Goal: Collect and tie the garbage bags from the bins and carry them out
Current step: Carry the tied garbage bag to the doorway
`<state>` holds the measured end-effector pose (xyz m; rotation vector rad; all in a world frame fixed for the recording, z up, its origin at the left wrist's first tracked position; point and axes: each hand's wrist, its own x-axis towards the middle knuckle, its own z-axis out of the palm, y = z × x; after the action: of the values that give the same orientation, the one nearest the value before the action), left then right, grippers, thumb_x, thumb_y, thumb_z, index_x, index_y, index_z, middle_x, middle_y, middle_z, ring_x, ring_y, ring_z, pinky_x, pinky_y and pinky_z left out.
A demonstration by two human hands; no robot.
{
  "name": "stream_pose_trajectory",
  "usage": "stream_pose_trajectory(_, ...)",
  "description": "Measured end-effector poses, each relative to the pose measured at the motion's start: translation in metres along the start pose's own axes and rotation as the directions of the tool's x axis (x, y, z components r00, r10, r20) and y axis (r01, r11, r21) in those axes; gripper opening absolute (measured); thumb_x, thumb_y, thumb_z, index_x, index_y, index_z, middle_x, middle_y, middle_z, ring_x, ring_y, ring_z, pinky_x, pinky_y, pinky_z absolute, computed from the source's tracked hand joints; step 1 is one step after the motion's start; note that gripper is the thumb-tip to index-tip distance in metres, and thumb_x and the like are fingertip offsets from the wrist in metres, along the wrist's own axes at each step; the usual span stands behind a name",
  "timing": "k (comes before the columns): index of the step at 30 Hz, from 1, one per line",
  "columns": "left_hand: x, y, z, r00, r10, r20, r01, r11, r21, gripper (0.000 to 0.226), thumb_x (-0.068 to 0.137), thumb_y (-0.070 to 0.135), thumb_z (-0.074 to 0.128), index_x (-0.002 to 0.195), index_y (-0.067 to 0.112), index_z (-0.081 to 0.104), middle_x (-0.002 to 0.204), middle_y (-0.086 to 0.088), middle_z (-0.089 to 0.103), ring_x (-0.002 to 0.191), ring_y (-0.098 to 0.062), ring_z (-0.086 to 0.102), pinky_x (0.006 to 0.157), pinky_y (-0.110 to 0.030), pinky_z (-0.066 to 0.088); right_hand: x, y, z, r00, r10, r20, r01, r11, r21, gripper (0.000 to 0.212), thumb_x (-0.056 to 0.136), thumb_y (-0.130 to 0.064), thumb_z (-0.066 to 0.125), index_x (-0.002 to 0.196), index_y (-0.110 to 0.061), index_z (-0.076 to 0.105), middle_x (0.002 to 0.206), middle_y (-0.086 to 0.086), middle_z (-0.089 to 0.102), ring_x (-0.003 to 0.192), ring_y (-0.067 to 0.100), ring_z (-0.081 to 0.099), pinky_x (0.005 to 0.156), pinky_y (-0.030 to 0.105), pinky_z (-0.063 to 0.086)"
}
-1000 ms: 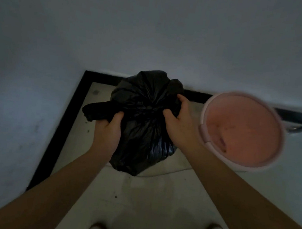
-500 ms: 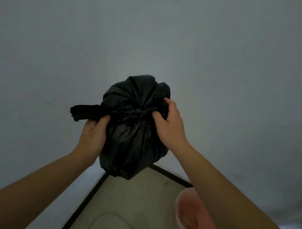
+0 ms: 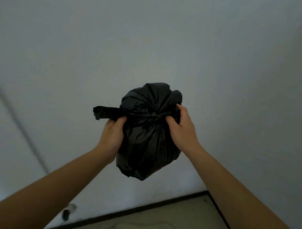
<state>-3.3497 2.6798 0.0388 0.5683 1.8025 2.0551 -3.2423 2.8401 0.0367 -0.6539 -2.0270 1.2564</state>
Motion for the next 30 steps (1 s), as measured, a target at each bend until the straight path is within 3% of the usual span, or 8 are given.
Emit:
stream_pose_trajectory(7,-0.077,0.048,-0.338,0.933,0.088,-0.348,-0.084,0.996,0.028,0.017,0.103,0.028,0.046,0.094,0.038,0.057,0.097,0.016,0.065,0.090,-0.001,0.061,0.071,-0.018,0.045,-0.080,-0.145,0.320,0.920,-0.155,0.361,0.110,0.984,0.142,0.048,0.095,-0.029,0.055,0.142,-0.026,0.041,0.128,-0.004,0.057,0.115,0.016,0.055,0.097,0.032,0.043)
stream_pose_trajectory(10,-0.135,0.063,-0.475,0.841,0.075,-0.537,-0.066,0.997,0.035,0.015,0.103,0.030,0.047,0.097,0.038,0.059,0.101,0.012,0.067,0.097,-0.005,0.062,0.074,-0.021,0.046,-0.143,-0.211,0.456,0.810,-0.240,0.536,0.140,0.965,0.220,0.050,0.096,-0.030,0.054,0.143,-0.027,0.039,0.126,-0.008,0.056,0.113,0.013,0.055,0.097,0.031,0.043)
stream_pose_trajectory(13,-0.190,0.080,-0.588,0.722,0.074,-0.688,-0.062,0.997,0.042,0.016,0.095,0.039,0.057,0.106,0.035,0.067,0.111,0.005,0.074,0.106,-0.015,0.068,0.090,-0.033,0.053,-0.204,-0.272,0.563,0.694,-0.310,0.650,0.159,0.946,0.282,0.051,0.096,-0.030,0.053,0.144,-0.027,0.038,0.129,-0.007,0.055,0.116,0.015,0.054,0.098,0.032,0.042)
stream_pose_trajectory(17,-0.252,0.095,-0.696,0.549,0.120,-0.827,-0.111,0.991,0.070,0.015,0.101,0.027,0.050,0.099,0.029,0.065,0.091,0.014,0.075,0.085,-0.001,0.070,0.068,-0.015,0.053,-0.278,-0.335,0.675,0.528,-0.381,0.759,0.169,0.923,0.346,0.051,0.097,-0.031,0.052,0.145,-0.028,0.036,0.135,-0.004,0.052,0.118,0.016,0.051,0.103,0.036,0.042)
stream_pose_trajectory(21,-0.296,0.093,-0.782,0.389,0.093,-0.917,-0.100,0.993,0.059,0.020,0.102,0.028,0.050,0.110,0.024,0.067,0.106,0.005,0.075,0.098,-0.011,0.071,0.078,-0.024,0.053,-0.341,-0.374,0.769,0.381,-0.418,0.825,0.141,0.908,0.396,0.049,0.095,-0.032,0.053,0.142,-0.031,0.039,0.125,-0.011,0.054,0.114,0.013,0.052,0.097,0.031,0.041)
stream_pose_trajectory(24,-0.310,0.091,-0.846,0.286,0.080,-0.955,-0.106,0.993,0.051,0.021,0.103,0.024,0.046,0.107,0.025,0.067,0.104,0.005,0.075,0.090,-0.007,0.073,0.073,-0.022,0.054,-0.374,-0.396,0.840,0.280,-0.445,0.851,0.125,0.896,0.427,0.048,0.095,-0.032,0.054,0.141,-0.031,0.040,0.122,-0.012,0.054,0.112,0.013,0.053,0.096,0.030,0.041)
stream_pose_trajectory(26,-0.310,0.098,-0.888,0.230,0.092,-0.969,-0.104,0.992,0.069,0.022,0.103,0.023,0.046,0.108,0.024,0.067,0.102,0.004,0.073,0.088,-0.009,0.073,0.070,-0.022,0.055,-0.388,-0.412,0.888,0.232,-0.474,0.849,0.114,0.880,0.461,0.047,0.095,-0.031,0.054,0.140,-0.029,0.040,0.120,-0.013,0.054,0.111,0.012,0.053,0.096,0.030,0.041)
stream_pose_trajectory(30,-0.302,0.113,-0.974,0.121,0.081,-0.989,-0.063,0.995,0.074,0.025,0.102,0.024,0.046,0.114,0.019,0.067,0.108,-0.005,0.074,0.096,-0.021,0.072,0.080,-0.033,0.058,-0.406,-0.449,0.980,0.165,-0.519,0.839,0.062,0.854,0.516,0.047,0.096,-0.030,0.054,0.141,-0.028,0.040,0.120,-0.014,0.053,0.109,0.009,0.052,0.092,0.026,0.039)
